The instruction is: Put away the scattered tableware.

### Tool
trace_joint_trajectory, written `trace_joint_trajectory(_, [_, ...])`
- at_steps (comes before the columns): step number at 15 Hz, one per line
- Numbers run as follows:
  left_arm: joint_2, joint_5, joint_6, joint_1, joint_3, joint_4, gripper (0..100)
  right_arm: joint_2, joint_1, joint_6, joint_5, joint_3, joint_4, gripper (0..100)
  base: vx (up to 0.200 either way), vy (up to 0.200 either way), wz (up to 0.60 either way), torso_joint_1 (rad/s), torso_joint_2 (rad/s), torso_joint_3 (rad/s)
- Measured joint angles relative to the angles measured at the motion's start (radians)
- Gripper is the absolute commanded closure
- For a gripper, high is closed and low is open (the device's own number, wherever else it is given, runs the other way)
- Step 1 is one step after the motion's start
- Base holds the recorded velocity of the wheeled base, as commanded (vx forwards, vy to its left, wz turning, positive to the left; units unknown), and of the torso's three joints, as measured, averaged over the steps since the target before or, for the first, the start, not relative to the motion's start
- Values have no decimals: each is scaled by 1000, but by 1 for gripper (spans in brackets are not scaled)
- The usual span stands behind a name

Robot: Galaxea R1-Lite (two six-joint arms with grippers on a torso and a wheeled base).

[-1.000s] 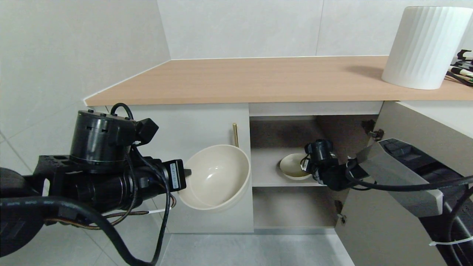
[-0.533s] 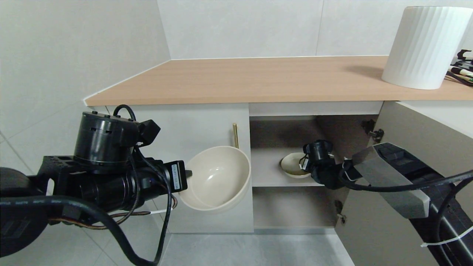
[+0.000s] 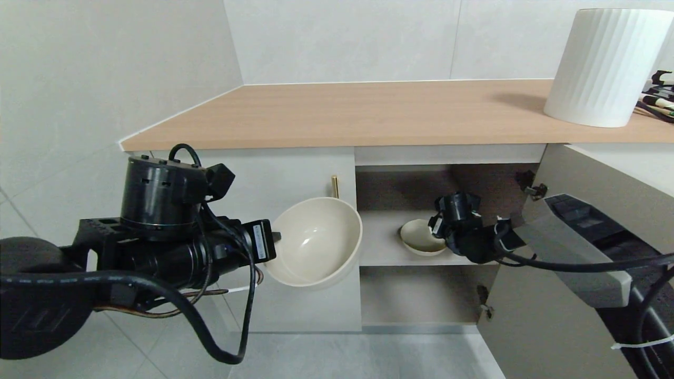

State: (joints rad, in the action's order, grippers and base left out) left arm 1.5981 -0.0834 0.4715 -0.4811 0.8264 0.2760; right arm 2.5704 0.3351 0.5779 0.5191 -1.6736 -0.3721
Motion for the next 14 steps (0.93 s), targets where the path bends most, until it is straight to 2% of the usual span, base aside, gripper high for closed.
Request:
trace_joint_trajectory(2, [39, -18, -12, -2, 0, 26, 100, -116, 22, -1, -35, 135, 5, 0, 0, 0, 0, 0, 0, 0])
trace_joint_trajectory(4, [83, -70, -28, -14, 0, 29, 100, -278, 63, -24, -115, 292, 8, 0, 0, 0, 0, 0, 0, 0])
trace_joint_trajectory(6, [128, -120, -34, -46, 0, 29, 100, -459, 128, -79, -179, 438, 30, 0, 0, 0, 0, 0, 0, 0])
trace_joint_trajectory(8, [167, -142, -52, -75, -3, 30, 100, -622, 221, -145, -217, 555, 87, 0, 0, 0, 0, 0, 0, 0])
trace_joint_trajectory(11, [213, -171, -67, -112, -11, 29, 100, -769, 365, -187, -254, 658, 150, 0, 0, 0, 0, 0, 0, 0])
trace_joint_trajectory(14, [244, -181, -73, -146, -13, 30, 100, -813, 455, -203, -261, 691, 223, 0, 0, 0, 0, 0, 0, 0])
